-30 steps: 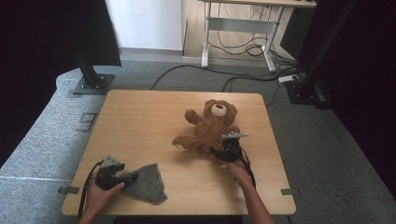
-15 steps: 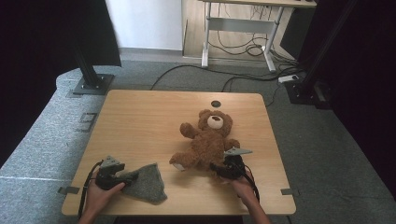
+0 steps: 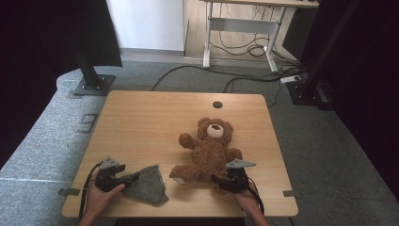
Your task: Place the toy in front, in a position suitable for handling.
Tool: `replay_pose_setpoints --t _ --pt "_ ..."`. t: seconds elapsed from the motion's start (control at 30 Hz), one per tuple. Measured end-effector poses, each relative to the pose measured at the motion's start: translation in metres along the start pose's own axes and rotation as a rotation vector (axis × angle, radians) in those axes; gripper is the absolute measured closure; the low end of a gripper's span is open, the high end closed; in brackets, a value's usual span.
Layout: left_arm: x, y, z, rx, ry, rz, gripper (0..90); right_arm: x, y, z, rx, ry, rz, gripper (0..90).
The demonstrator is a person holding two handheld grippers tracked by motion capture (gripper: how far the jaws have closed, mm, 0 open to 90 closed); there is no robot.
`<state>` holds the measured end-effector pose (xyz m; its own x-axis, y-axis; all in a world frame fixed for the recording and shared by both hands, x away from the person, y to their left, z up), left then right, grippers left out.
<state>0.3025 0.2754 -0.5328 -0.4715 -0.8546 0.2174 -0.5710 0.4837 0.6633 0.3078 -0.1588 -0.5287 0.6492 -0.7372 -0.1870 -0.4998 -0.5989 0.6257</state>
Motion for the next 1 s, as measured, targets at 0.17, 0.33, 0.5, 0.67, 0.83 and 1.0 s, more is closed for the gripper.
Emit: replay_pose_setpoints --t 0.17,0.33,0.5,0.67,0.83,1.0 --pt "0.006 0.001 -0.002 0.0 -0.022 0.004 22.4 -0.002 -0.004 -0.003 0.003 0.019 -0.017 65.0" --pt "0.009 0.0 -0.002 -0.005 -0.029 0.027 22.3 -0.005 -0.01 -0.006 0.002 0.049 -0.036 65.0" --pt "0.011 -0.002 -0.001 -0.017 -0.037 0.043 22.3 -0.005 -0.016 -0.01 0.002 0.067 -0.065 64.8" --pt "0.011 0.002 -0.003 -0.004 -0.032 0.05 22.1 -0.005 -0.018 -0.011 0.004 0.071 -0.074 64.5" --pt "0.012 0.006 -0.005 0.005 -0.014 0.077 21.9 -0.004 -0.018 -0.01 0.006 0.067 -0.076 64.2" --pt "0.023 0.002 -0.001 -0.035 -0.034 0.101 18.9 -0.004 -0.018 -0.01 0.007 0.067 -0.073 63.9"
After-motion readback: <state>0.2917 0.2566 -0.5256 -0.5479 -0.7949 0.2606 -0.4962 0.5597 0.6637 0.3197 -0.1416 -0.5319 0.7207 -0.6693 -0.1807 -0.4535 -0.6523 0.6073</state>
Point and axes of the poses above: each handheld gripper's, and its own axes: y roughly backward along the jaws, z roughly out of its underside, x roughly to its right, the point moved 1 cm from there along -y, roughly forward along the jaws, and after that the axes turned 3 degrees about y, right-handed, at the moved point
